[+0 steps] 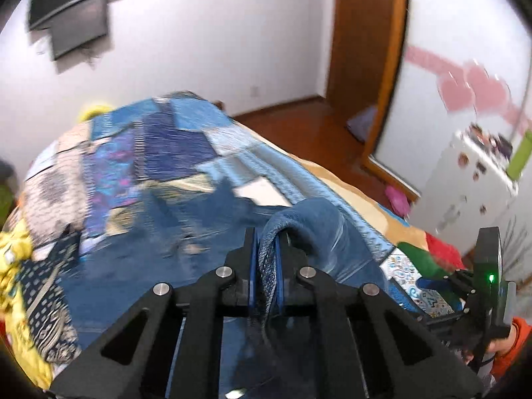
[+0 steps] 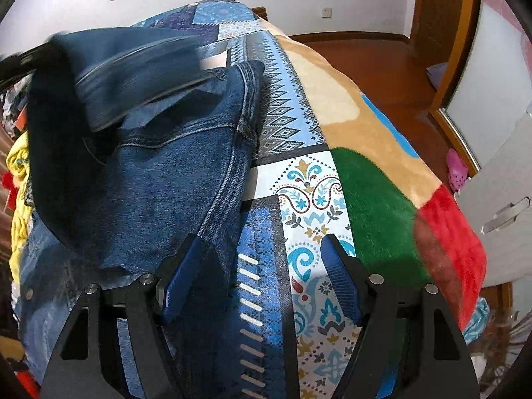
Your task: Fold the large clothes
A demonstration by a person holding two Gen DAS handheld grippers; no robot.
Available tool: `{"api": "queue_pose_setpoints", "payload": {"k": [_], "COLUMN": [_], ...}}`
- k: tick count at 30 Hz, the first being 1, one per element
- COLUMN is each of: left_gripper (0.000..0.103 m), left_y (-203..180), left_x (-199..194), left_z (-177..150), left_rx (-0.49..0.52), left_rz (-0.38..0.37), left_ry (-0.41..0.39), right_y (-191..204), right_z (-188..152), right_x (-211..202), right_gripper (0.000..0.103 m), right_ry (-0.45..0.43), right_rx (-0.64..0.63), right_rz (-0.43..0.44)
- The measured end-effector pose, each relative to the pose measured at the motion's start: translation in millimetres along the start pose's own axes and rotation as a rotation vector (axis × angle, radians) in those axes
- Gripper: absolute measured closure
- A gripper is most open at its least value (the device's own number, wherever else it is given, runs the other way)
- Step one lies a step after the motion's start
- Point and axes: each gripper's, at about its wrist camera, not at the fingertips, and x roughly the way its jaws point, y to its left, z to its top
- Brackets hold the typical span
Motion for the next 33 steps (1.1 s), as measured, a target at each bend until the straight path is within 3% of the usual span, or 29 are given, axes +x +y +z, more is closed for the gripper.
{"api": "queue_pose_setpoints", "payload": {"k": [5, 9, 12, 16, 19, 21, 24, 26, 28, 33], "left_gripper": [0.094, 0.094, 0.093, 0.092, 0.079, 0.048, 0.020, 0.008, 0.006, 0.006], "left_y": [57, 94, 110, 109, 103, 99, 91, 89, 88, 87], "left_x": [-33, -31, -14, 0, -3, -7, -15, -10, 0, 43], "left_z": [-42, -96, -140, -169, -165, -160, -148, -142, -136, -134], "left_rx": [-0.112, -0.221, -0.283, -0.269, -0.220, -0.177, -0.120, -0.082, -0.058, -0.035], "left_rz": [0.085, 0.118, 0.122, 0.151, 0.192, 0.220, 0.250, 0.292, 0.325, 0.319], "left_ry": [0.006, 0.096, 0.214, 0.285, 0.282, 0.272, 0.210, 0.202, 0.208, 0.304], "right_y": [13, 27, 36, 39, 38, 37, 39, 41, 42, 43], "right_z": [4, 3, 0, -4, -4, -3, -3, -3, -3, -3], "right_x": [-10, -7, 1, 4, 1, 1, 0, 1, 3, 5], "right_gripper": [0.032, 0.032, 0.032, 0.032, 0.032, 0.032, 0.032, 0.032, 0.032, 0.032], "right_ry": [-0.027, -0.019, 0.007, 0.019, 0.027, 0.031, 0.034, 0.035, 0.037, 0.039], "right_rx": [-0.030, -0.059, -0.075, -0.075, -0.064, -0.063, -0.059, -0.054, -0.048, -0.041], "right_rz": [-0.002, -0.013, -0.030, -0.046, -0.048, -0.055, -0.063, -0.061, -0.060, -0.054]}}
